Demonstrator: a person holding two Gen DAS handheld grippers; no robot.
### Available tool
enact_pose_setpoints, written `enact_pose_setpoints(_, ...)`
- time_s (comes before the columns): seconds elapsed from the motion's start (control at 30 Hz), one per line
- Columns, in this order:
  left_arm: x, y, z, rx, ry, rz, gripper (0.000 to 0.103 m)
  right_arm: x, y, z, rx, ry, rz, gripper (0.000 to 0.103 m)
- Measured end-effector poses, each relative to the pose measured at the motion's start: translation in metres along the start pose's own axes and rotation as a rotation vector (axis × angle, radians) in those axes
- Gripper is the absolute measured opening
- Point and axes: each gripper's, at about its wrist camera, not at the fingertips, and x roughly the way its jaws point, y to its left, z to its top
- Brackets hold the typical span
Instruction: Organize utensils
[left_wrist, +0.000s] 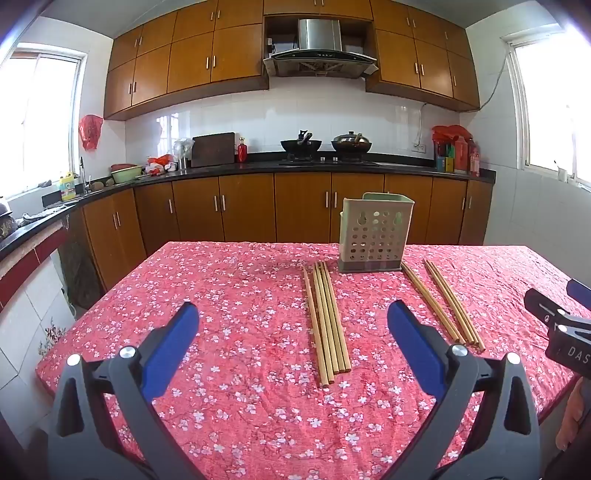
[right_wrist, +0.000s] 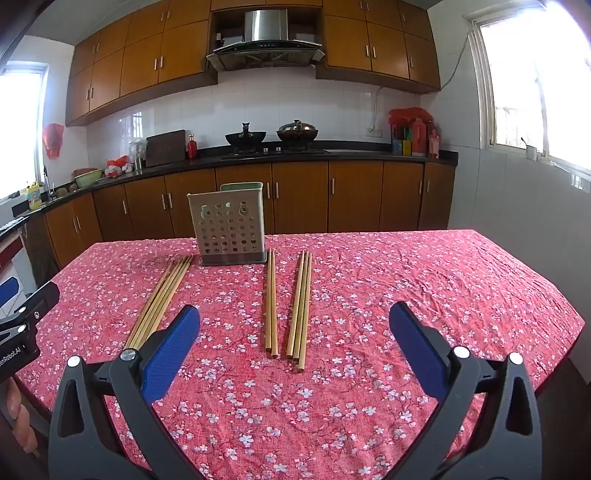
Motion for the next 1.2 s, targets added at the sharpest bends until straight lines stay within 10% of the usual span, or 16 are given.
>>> enact_pose_setpoints(1.2, -0.0004, 0.0001, 0.0023, 0.005, 0.0, 0.005, 0.099, 0.0002, -0.0004, -0.0005, 0.004, -0.003, 0.001, 0.101)
